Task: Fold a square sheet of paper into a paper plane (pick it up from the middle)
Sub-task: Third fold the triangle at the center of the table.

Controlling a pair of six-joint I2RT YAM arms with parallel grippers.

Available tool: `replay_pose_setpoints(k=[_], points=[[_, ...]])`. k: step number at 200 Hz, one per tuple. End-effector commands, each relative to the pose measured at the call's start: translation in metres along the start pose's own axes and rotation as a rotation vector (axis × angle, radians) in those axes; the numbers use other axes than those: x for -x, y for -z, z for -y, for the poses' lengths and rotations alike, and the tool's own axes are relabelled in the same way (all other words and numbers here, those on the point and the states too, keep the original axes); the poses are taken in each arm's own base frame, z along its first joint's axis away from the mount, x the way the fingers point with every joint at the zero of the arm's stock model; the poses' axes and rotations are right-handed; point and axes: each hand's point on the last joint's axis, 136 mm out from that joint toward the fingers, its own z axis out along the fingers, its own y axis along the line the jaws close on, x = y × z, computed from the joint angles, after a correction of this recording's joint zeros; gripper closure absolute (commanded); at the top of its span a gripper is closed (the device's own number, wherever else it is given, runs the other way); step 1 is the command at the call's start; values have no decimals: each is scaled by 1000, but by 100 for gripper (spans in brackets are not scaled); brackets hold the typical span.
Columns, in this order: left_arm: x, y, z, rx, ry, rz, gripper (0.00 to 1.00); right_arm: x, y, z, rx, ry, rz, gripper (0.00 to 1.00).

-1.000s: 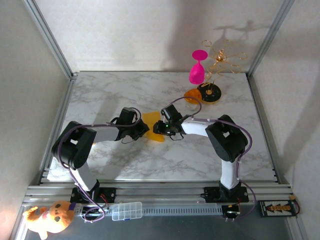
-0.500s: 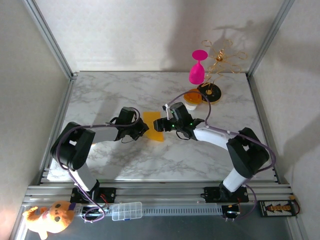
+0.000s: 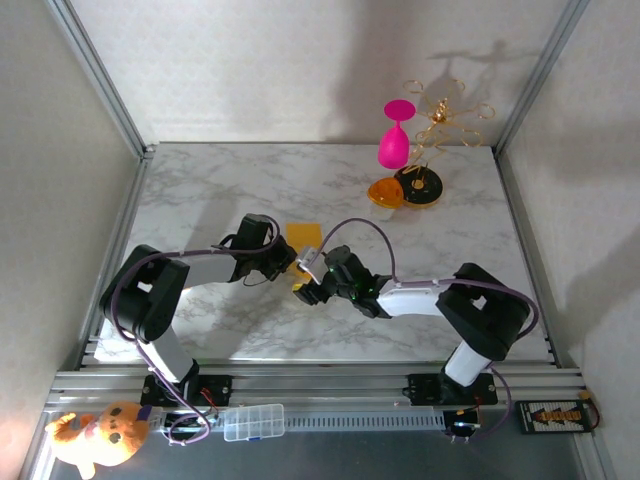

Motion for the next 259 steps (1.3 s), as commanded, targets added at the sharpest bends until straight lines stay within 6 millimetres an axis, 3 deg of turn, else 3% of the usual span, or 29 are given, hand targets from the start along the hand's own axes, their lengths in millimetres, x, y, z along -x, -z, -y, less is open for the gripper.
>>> replay_pose_setpoints(k=[1, 50, 113, 166, 201, 233, 259], points=[[-3, 3, 5, -10, -3, -2, 100, 5, -9, 7, -70, 58, 51, 31], [-4, 4, 4, -6, -5, -3, 100, -4, -18, 9, -143, 97, 48, 43], [-4, 5, 5, -6, -8, 0, 100, -9, -13, 10, -156, 128, 44, 70], [-4, 6, 5, -3, -7, 8, 98, -9, -15, 9, -150, 144, 33, 81], [2, 13, 1, 24, -11, 40, 84, -9, -17, 8, -135, 141, 23, 92], [36, 45, -16, 142, -37, 239, 66, -14, -14, -5, -63, 109, 1, 99], [48, 66, 5, 93, -98, 325, 65, -16, -10, -23, 48, 43, -11, 100]])
